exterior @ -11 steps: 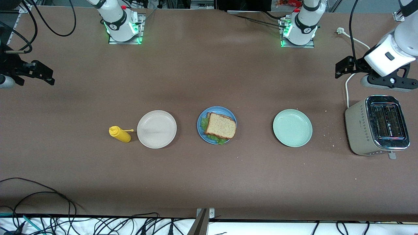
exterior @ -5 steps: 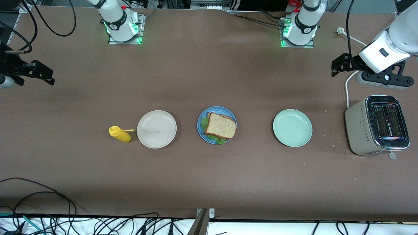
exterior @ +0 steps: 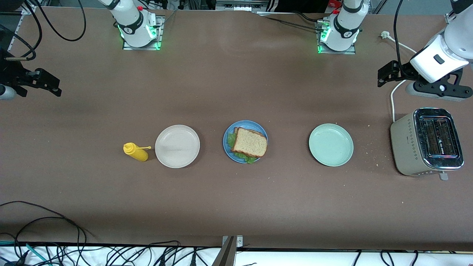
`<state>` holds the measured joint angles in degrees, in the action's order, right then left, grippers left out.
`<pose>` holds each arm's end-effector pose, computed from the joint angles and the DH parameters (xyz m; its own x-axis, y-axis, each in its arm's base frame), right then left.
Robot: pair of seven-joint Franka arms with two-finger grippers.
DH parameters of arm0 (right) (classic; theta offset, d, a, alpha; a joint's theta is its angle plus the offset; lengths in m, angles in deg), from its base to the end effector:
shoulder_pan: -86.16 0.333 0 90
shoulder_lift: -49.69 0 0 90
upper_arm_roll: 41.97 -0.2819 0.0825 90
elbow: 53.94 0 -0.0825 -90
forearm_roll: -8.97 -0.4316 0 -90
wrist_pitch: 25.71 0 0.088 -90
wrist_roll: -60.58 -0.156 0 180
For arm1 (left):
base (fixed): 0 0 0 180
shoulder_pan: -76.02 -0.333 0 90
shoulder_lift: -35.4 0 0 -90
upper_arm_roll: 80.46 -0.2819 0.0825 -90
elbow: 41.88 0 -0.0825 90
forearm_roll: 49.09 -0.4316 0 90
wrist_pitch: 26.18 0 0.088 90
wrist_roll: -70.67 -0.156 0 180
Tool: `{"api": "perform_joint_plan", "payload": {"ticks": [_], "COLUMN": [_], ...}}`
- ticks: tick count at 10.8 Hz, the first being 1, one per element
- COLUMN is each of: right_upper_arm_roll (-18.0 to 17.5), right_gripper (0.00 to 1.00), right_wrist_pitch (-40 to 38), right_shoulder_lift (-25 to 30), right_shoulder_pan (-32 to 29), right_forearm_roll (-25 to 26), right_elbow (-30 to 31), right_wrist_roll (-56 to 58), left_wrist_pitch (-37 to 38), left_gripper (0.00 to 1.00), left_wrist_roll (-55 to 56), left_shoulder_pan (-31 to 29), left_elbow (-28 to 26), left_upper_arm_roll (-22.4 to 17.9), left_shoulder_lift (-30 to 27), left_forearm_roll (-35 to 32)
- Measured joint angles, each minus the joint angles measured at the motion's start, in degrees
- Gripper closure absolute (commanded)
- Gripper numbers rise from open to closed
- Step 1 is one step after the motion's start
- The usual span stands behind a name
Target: Make sandwich in blue plate with both arms
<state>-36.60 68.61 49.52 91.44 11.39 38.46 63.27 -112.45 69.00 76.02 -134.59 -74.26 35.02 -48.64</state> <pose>0.6109 -0.0072 0.5246 0.9984 0.0485 0.0285 0.0472 -0.9979 0.0438 0.5827 -0.0647 0.5159 0.9850 -0.1368 -0.1054 -0.1364 -0.9906 0.0102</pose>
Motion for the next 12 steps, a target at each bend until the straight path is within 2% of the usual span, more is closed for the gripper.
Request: {"api": "perform_joint_plan", "payload": {"ticks": [12], "right_upper_arm_roll": [0.0], "right_gripper": [0.00], "right_wrist_pitch": [-3.7], "right_shoulder_lift": [0.0], "right_shoulder_pan": [0.0], "right_forearm_roll": [-2.1], "right_elbow": [-0.2], "right_wrist_roll": [-0.1], "left_wrist_pitch": [0.0], "left_gripper": [0.00], "left_wrist_roll": [0.0], "left_shoulder_pan": [0.1], "left_elbow": [0.0], "left_upper_arm_roll": [0.3], "left_shoulder_lift": [0.0], "left_forearm_roll": [0.0]}}
